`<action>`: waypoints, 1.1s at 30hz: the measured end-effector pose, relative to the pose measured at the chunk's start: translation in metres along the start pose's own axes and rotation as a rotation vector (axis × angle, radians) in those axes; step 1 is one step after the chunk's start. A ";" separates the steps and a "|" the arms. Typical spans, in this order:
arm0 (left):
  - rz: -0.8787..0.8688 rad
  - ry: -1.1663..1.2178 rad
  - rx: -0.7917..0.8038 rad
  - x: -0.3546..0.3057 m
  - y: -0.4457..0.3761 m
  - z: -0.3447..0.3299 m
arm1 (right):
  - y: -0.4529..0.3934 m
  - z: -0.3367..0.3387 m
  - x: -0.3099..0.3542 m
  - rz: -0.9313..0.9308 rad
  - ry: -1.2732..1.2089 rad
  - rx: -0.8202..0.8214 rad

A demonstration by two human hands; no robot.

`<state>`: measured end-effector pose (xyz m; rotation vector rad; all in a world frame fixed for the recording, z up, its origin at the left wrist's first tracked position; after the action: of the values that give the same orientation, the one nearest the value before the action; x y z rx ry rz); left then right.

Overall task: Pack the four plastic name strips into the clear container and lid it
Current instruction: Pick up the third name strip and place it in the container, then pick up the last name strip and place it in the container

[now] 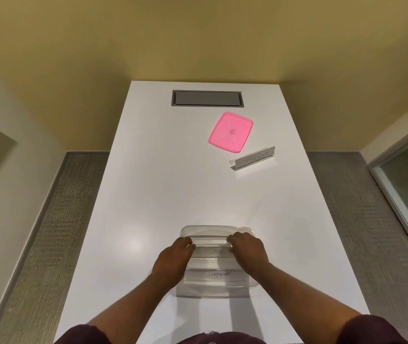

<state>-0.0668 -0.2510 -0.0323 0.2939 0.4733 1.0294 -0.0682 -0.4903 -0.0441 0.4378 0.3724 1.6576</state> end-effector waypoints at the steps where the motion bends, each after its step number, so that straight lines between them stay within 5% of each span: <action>1: -0.010 0.000 -0.020 0.001 -0.001 0.000 | 0.000 -0.001 0.001 -0.003 -0.003 0.001; 6: -0.100 -0.042 -0.173 -0.001 -0.004 0.005 | 0.003 -0.003 -0.002 0.020 -0.081 -0.057; 9: -0.130 -0.036 -0.290 -0.004 -0.013 0.018 | 0.006 0.010 -0.007 0.026 -0.289 -0.241; 16: -0.058 0.487 -0.456 -0.013 -0.077 0.072 | -0.020 0.065 -0.053 -0.180 -0.762 -0.327; 22: 0.133 0.786 -0.334 -0.020 -0.155 0.096 | -0.069 0.097 -0.122 -0.306 -1.059 -0.358; 33: 0.307 1.186 -0.017 -0.045 -0.304 0.108 | -0.203 0.139 -0.247 -0.452 -1.291 -0.134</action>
<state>0.1961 -0.4410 -0.0647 -0.3194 1.5141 1.4495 0.2021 -0.7103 -0.0373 1.1076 -0.5664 0.7069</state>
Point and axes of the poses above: each hand's wrist, its own y-axis away from the middle knuckle, its own z-axis out of the back of the hand, x = y × z, the point moved 2 cm from there along -y, towards the middle knuckle, and after that the axes turned 9 degrees about x, right-handed, at the moved point
